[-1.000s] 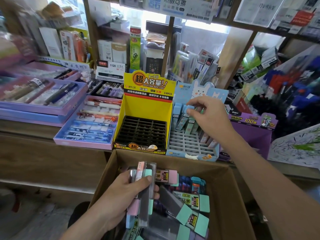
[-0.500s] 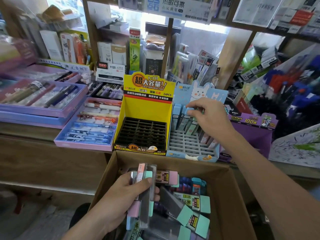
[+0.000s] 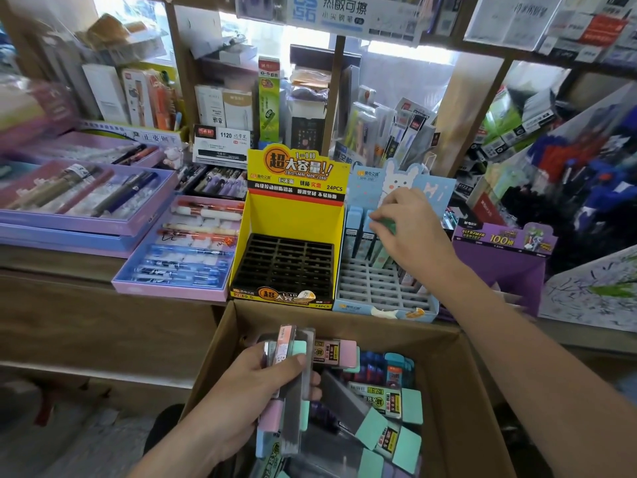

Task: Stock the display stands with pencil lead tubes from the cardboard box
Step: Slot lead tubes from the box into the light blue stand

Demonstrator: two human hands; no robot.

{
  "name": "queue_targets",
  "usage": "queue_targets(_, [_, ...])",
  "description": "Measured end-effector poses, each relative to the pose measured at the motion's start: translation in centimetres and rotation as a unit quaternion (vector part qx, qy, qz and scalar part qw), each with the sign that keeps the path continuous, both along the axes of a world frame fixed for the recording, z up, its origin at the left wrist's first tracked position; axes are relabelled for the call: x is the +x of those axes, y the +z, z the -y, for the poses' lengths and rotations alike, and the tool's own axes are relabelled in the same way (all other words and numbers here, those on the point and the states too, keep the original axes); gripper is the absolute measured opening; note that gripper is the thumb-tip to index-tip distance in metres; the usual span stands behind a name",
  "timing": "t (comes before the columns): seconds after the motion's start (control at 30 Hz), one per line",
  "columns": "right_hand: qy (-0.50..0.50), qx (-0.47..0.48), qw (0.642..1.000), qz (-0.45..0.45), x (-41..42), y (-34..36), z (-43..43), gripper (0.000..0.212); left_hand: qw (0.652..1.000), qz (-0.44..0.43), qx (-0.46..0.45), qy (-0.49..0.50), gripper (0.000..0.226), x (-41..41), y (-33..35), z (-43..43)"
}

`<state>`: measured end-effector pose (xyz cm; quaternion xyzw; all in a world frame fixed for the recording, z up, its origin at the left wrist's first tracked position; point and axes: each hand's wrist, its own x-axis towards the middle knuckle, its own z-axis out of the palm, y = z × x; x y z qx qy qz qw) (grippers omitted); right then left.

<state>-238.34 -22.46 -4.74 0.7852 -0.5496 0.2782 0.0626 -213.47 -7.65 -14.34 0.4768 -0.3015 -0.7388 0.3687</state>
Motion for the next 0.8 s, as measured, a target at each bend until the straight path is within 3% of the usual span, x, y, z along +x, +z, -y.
queue_targets(0.17, [-0.011, -0.009, 1.000, -0.005, 0.4, -0.1, -1.0, 0.023, 1.000, -0.004, 0.001, 0.000, 0.028, -0.1, 0.1, 0.0])
queue_targets(0.27, [0.033, -0.001, 0.993, 0.116, 1.8, -0.8, -3.9, 0.017, 1.000, -0.004, 0.000, -0.014, 0.038, 0.1, 0.0, 0.1])
queue_targets(0.4, [0.093, 0.187, 0.938, 0.278, 3.9, -3.2, -9.3, 0.018, 1.000, -0.002, -0.006, -0.024, 0.038, 0.1, -0.1, 0.0])
queue_targets(0.57, [0.043, 0.307, 0.889, 0.338, 5.3, -7.0, -12.9, 0.011, 0.995, 0.004, -0.040, -0.086, 0.011, -0.2, 0.1, -0.5])
queue_targets(0.73, [0.069, 0.425, 0.812, 0.394, 5.3, -8.6, -13.0, 0.023, 0.993, 0.026, -0.046, -0.106, 0.022, -0.6, -0.1, -0.7])
queue_targets(0.8, [0.074, 0.449, 0.799, 0.393, 5.4, -8.9, -12.9, 0.026, 0.991, 0.033, -0.051, -0.120, 0.025, -0.8, 0.0, -0.8])
